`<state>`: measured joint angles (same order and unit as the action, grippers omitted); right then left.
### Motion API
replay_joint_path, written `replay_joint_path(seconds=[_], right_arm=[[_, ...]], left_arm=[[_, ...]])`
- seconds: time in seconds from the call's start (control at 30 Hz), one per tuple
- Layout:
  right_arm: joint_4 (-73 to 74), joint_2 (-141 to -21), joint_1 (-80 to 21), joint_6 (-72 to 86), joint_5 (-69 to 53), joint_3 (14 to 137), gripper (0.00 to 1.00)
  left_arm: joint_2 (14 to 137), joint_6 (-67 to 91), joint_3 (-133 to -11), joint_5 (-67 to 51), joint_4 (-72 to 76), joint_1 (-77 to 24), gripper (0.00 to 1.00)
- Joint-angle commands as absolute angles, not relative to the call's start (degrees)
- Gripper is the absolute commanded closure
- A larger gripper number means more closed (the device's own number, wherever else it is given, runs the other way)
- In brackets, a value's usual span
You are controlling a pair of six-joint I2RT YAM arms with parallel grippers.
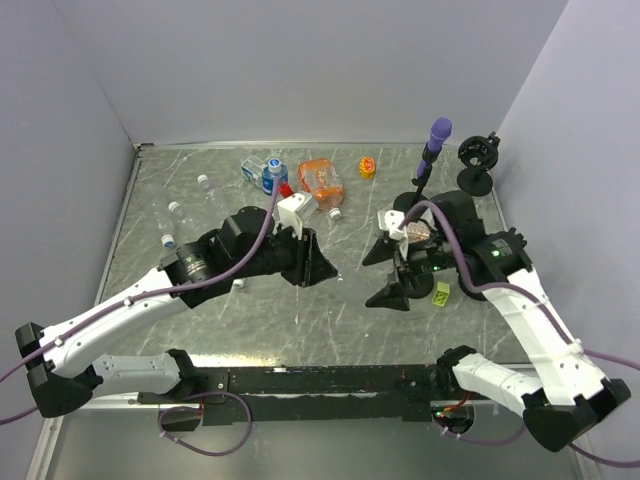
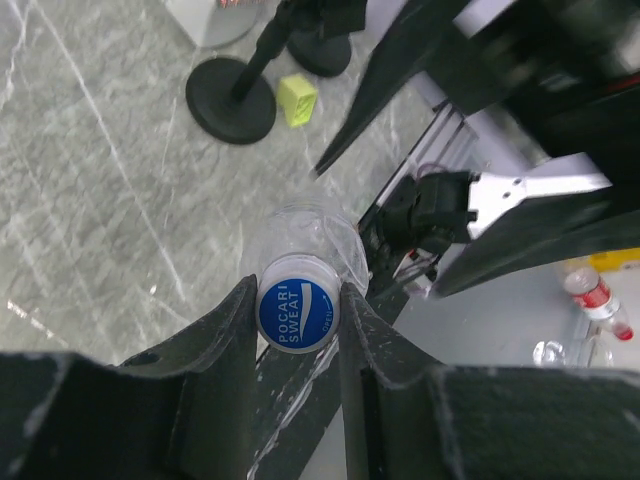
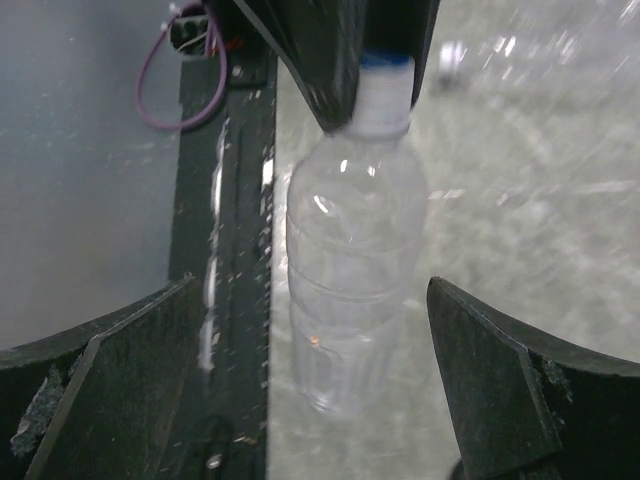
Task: Unscrew the bottle caps
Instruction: Unscrew the bottle cap from the plastic bottle.
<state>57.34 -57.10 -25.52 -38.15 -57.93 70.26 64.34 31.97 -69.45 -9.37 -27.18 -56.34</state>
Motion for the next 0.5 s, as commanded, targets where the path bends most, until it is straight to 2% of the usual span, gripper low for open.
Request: replay_joint_path(seconds=[0.0, 0.47], right_arm=[[52.83, -56.34, -26.54, -32.61, -56.60, 66.54, 0.01], [47.47, -58.71, -27.51, -27.69, -59.86, 61.88, 0.01]], left_arm=[[62.76, 34.71, -69.79, -6.33, -18.38, -57.66, 0.99], [60.56, 41.39, -63.72, -5.19, -8.97, -57.83, 0.99]])
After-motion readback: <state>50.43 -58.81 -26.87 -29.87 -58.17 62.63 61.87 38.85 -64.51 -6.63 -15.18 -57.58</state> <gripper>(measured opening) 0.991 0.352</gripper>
